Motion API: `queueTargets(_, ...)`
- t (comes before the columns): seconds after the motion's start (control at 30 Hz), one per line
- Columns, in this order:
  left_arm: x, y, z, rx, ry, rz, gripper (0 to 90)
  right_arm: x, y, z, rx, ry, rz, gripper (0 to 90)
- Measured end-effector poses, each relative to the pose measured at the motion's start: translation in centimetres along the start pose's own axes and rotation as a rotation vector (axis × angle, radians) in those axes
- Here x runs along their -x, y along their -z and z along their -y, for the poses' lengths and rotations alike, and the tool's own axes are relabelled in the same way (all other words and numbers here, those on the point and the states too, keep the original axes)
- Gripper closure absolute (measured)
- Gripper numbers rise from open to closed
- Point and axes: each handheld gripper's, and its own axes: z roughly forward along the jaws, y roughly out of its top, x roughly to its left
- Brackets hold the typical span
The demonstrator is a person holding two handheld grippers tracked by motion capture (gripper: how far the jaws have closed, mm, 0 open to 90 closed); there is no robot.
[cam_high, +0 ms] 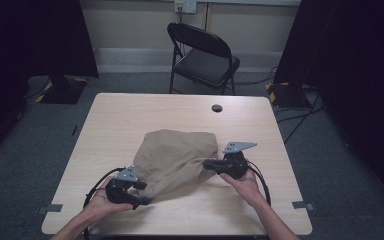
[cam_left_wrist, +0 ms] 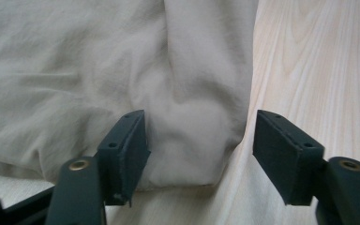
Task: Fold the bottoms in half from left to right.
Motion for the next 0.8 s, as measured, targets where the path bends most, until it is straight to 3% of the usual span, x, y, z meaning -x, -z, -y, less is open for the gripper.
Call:
queueTargets(0.23, -0.1, 0.0, 0.2, 0.001, -0.022, -0.026, 39.5, 0.8, -0.6, 0.3, -0.03, -0.063, 0.041, 86.2)
queueTargets(0.53, -0.7, 0.2, -0.3, 0.009, 0.014, -0.088, 69.3, 1.0, -0.6, 0.5, -0.03, -0.066, 0.061, 86.2)
queueTargets(0.6, -0.9, 0.8, -0.7, 0.045, 0.02, -0.092, 78.6, 0.9, -0.3, 0.5, -0.019, -0.064, 0.063, 86.2)
queueTargets(0.8, -0.8, 2.6, -1.2, 0.155, 0.043, -0.105, 80.8, 0.0, 1.4, 0.6, 0.033, -0.031, 0.049, 86.1)
